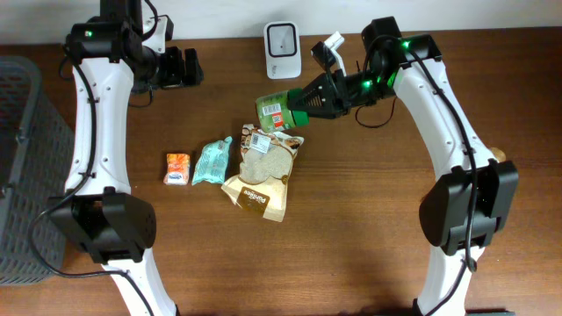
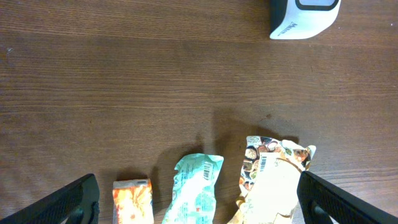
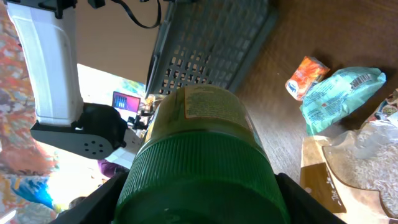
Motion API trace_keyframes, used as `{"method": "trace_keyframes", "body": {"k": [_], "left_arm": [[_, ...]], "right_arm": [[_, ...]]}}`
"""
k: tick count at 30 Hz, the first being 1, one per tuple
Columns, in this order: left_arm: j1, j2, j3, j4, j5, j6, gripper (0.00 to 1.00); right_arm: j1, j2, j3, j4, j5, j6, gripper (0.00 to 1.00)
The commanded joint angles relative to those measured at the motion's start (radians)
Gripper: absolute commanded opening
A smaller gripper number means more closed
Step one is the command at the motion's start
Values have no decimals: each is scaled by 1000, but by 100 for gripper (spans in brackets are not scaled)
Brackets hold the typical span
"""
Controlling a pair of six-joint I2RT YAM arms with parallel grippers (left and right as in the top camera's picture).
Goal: Scan the item barcode
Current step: 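Swing the green-lidded jar up to the scanner with the right gripper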
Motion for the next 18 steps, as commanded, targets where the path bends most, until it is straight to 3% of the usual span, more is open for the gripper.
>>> {"method": "trace_keyframes", "body": {"k": [1, 4, 7, 11, 13, 18], "left_arm": [[-1, -26, 12, 0, -7, 8, 99], [-1, -26, 12, 0, -7, 8, 99], [-1, -26, 12, 0, -7, 8, 99], [-1, -26, 12, -3, -7, 8, 99], [-1, -26, 12, -6, -7, 8, 99], [-1, -26, 12, -6, -7, 8, 99]], "right_arm": [[6, -32, 28, -5, 41, 0, 55], [34, -32, 28, 42, 313, 90, 55], [103, -30, 28, 190, 851, 230, 55], [211, 0, 25, 441, 1448, 233, 51], [248, 43, 24, 636, 1637, 118, 44], [249, 200, 24, 1119, 1664, -285, 44]]}}
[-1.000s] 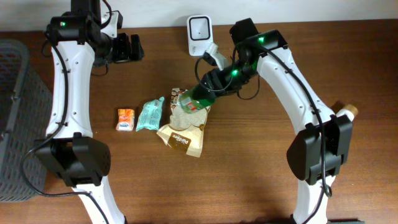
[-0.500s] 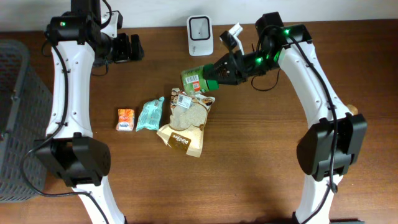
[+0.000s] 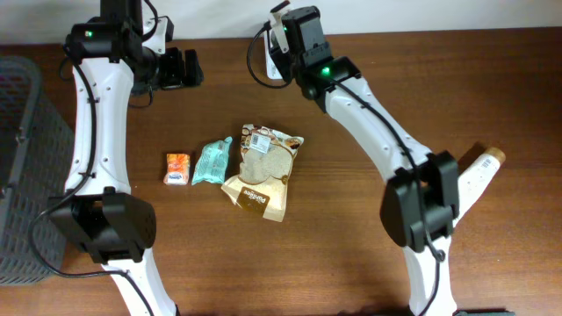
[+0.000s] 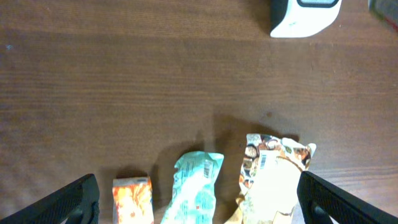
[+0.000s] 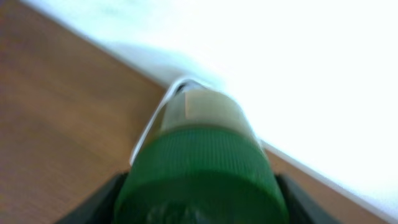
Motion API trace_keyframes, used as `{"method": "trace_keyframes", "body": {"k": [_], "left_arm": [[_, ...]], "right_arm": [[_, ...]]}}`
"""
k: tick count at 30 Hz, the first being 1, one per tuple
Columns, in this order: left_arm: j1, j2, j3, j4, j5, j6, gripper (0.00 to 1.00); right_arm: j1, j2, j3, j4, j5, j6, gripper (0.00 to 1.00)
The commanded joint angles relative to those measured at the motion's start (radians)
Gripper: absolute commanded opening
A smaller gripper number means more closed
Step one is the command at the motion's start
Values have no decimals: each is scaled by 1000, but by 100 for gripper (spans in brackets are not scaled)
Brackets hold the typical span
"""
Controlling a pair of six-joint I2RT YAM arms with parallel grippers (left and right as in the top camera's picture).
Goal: Scan the item barcode
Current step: 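Swing the green-lidded jar up to the scanner with the right gripper, then carry the jar right and place it beside the white tube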
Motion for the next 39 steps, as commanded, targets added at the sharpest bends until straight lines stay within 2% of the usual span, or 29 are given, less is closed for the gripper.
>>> {"method": "trace_keyframes", "body": {"k": [1, 3, 8, 11, 26, 34, 37, 39], "left_arm": [[-1, -26, 12, -2, -6, 8, 99], [-1, -26, 12, -2, -6, 8, 99], [-1, -26, 12, -2, -6, 8, 99], [-1, -26, 12, -2, -6, 8, 99], [-1, -26, 12, -2, -6, 8, 99], [-1, -26, 12, -2, -6, 8, 99], [-1, -26, 12, -2, -6, 8, 99], [-1, -26, 12, -2, -6, 8, 99]], "right_arm": [[-10, 98, 17, 222, 88, -333, 44], [-18, 152, 17, 374, 98, -489, 44], [-39, 234, 17, 611, 97, -753, 44], [-49, 256, 17, 633, 93, -913, 44], [-14, 218, 17, 597, 79, -927, 43], [-29, -69, 17, 366, 67, -526, 44], [-29, -195, 17, 96, 67, -286, 44], [-39, -254, 17, -156, 67, -89, 44]]}}
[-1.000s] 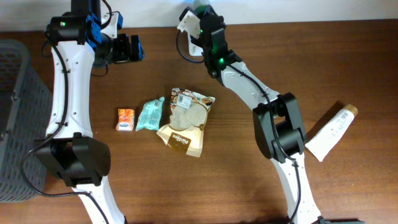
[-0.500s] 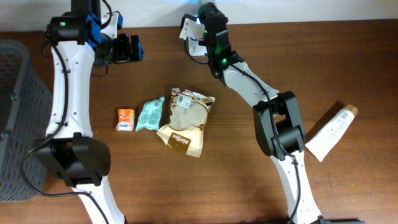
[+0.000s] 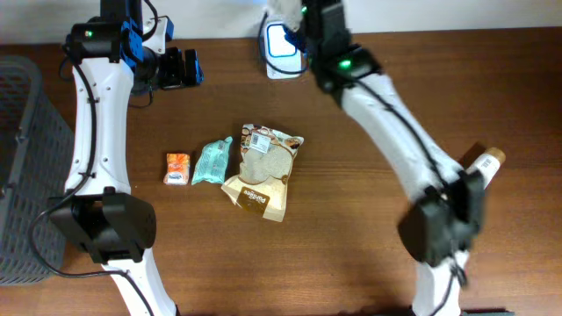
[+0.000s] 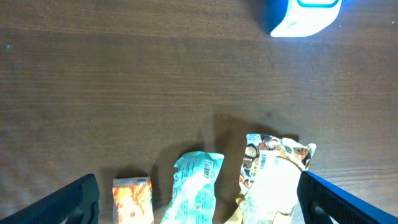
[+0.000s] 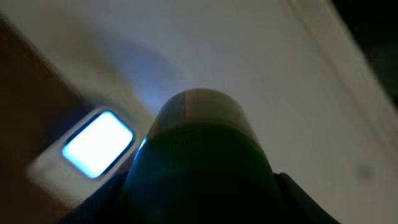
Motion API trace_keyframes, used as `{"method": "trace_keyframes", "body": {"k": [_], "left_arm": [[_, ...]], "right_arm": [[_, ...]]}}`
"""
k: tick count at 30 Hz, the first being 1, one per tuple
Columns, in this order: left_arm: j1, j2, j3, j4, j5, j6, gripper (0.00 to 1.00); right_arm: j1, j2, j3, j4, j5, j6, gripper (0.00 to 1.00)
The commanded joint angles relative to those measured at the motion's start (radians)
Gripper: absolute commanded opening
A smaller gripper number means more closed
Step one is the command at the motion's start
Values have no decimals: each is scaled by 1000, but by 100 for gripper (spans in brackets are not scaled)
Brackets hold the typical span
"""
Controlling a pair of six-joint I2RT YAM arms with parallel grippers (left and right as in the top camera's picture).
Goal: Scan the item barcode
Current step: 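Carry the jar right and place it beside the white tube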
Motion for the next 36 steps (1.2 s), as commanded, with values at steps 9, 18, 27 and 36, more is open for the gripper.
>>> {"method": "trace_keyframes", "body": {"k": [9, 18, 27, 36], "left_arm": [[-1, -26, 12, 2, -7, 8, 99], [-1, -26, 12, 2, -7, 8, 99], [-1, -26, 12, 2, -7, 8, 99], [-1, -26, 12, 2, -7, 8, 99]], "right_arm": [[-35, -68, -3, -903, -358, 693, 43], [-344, -66, -248, -908, -174, 977, 40], [-644, -65, -503, -672, -186, 1003, 41], [-653, -74, -405, -749, -265, 948, 98]]}}
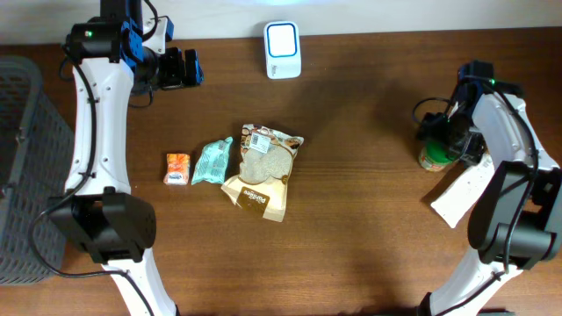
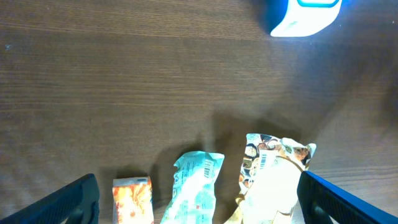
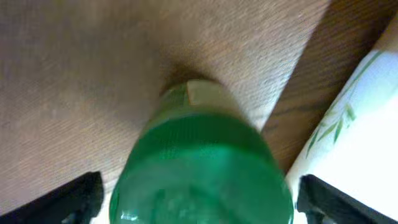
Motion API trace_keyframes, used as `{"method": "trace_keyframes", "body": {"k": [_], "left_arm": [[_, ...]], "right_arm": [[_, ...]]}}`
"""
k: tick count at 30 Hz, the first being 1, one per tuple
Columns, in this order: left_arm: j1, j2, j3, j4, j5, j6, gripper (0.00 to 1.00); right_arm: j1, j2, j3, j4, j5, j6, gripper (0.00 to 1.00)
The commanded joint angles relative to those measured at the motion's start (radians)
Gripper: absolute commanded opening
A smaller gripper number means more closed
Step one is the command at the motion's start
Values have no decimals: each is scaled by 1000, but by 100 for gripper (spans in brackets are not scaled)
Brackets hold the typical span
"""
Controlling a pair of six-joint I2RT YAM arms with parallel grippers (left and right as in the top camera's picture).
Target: Scan the item barcode
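A jar with a green lid (image 3: pixel 202 168) stands upright on the table at the right (image 1: pixel 432 158), beside a white package (image 1: pixel 463 189). My right gripper (image 3: pixel 205 200) is open and straddles the lid, with a gap on each side. The white barcode scanner (image 1: pixel 283 38) stands at the table's back edge, its window lit, and also shows in the left wrist view (image 2: pixel 305 15). My left gripper (image 2: pixel 199 199) hangs open and empty at the back left (image 1: pixel 183 68).
A bag of rice (image 1: pixel 263 171), a teal packet (image 1: pixel 211 162) and a small orange packet (image 1: pixel 177 168) lie mid-table. A grey basket (image 1: pixel 22 167) stands at the left edge. In the right wrist view the white package (image 3: pixel 360 118) lies close to the jar.
My right gripper held the jar up by the scanner at the back. Now the jar stands on the table at the right and the gripper is open around it. The left arm is unchanged.
My right gripper first held the jar on its side above the rice bag. Then it had the jar at the scanner at the back, which later glowed blue. Now the jar stands at the right, released. The left arm stayed still throughout.
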Motion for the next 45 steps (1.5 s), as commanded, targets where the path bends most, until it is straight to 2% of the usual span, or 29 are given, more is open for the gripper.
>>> {"method": "trace_keyframes", "body": {"k": [1, 4, 6, 9, 11, 18, 23, 27, 38, 45], "left_arm": [[-1, -26, 12, 2, -6, 8, 99], [-1, -26, 12, 2, -6, 8, 99], [-1, -26, 12, 2, -6, 8, 99], [-1, -26, 12, 2, -6, 8, 99], [-1, -26, 12, 2, -6, 8, 99], [-1, -26, 12, 2, -6, 8, 99], [-1, -26, 12, 2, -6, 8, 99], [-1, -26, 12, 2, -6, 8, 99], [-1, -26, 12, 2, -6, 8, 99], [-1, -26, 12, 2, -6, 8, 99]], "right_arm": [[-6, -11, 130, -82, -24, -11, 98], [-5, -35, 332, -247, -33, -11, 98], [8, -65, 451, -351, -141, -29, 98], [72, -107, 467, -366, -328, -78, 98], [132, -107, 466, -382, -338, -78, 98], [257, -54, 340, -314, -361, -59, 98], [273, -54, 136, -127, -526, -59, 99], [288, -54, 31, -31, -549, -58, 100], [381, -54, -11, 62, -544, -13, 98], [391, -48, -11, 113, -544, 36, 98]]}}
